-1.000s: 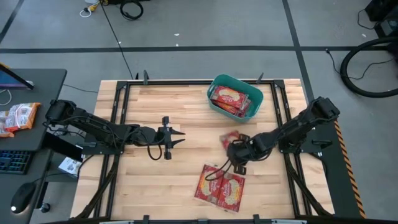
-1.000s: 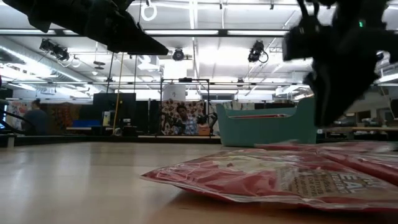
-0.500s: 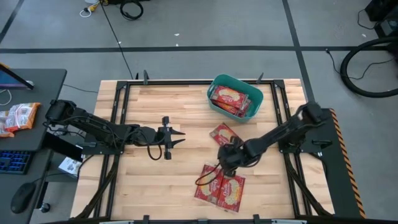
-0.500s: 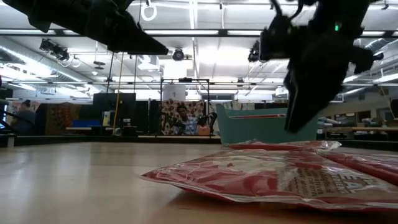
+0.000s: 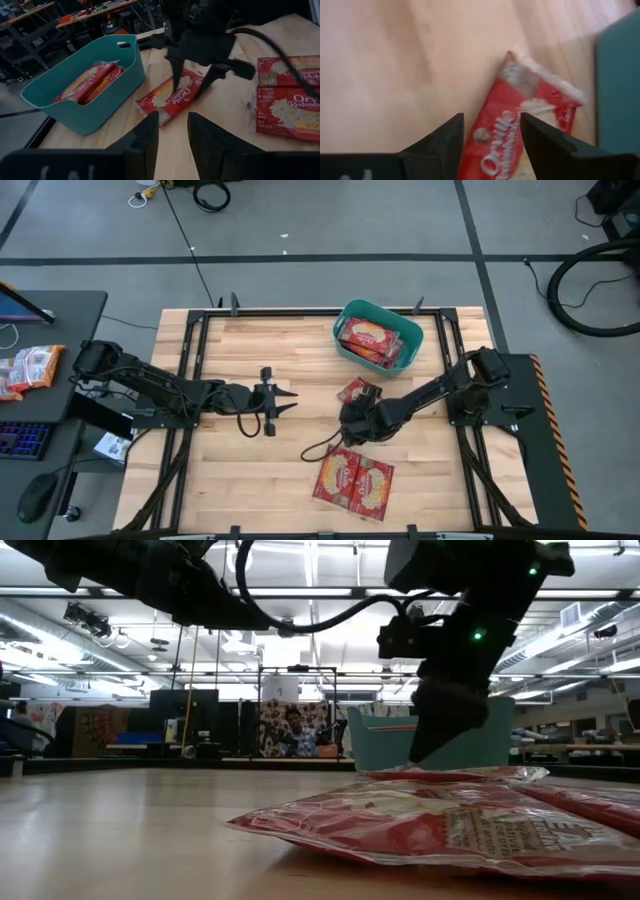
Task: Sort popcorn bags into baskets
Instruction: Put the popcorn bag into the bin
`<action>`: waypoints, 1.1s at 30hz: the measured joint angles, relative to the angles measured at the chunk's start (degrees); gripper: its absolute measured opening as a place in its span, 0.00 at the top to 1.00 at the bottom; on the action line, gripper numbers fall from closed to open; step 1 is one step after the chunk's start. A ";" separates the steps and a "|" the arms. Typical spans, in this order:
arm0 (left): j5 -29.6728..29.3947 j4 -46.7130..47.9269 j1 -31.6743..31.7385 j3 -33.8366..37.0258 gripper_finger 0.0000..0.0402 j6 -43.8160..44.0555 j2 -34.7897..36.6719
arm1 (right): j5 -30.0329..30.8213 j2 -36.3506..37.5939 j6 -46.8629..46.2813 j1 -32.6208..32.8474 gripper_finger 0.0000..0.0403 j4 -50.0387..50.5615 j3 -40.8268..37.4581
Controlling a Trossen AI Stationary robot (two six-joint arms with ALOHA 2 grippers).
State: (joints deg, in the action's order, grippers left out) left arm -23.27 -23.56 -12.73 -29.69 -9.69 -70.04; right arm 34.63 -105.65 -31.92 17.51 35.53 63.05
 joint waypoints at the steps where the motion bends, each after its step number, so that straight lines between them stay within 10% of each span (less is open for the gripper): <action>1: 0.00 -0.02 0.00 0.00 0.73 0.02 0.00 | 0.42 -0.03 -0.41 -0.33 0.49 0.01 0.00; 17: 0.00 1.16 0.00 0.00 0.73 0.04 0.00 | 0.29 0.17 -4.79 -1.19 0.41 -6.15 -8.34; 33: 0.00 1.47 0.00 0.00 0.73 0.04 0.00 | 0.38 -0.16 0.20 -0.21 0.95 -1.00 -7.86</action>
State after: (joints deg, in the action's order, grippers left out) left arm -23.27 -22.09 -12.73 -29.69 -9.65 -70.04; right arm 35.01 -105.80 -31.72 17.30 34.54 55.19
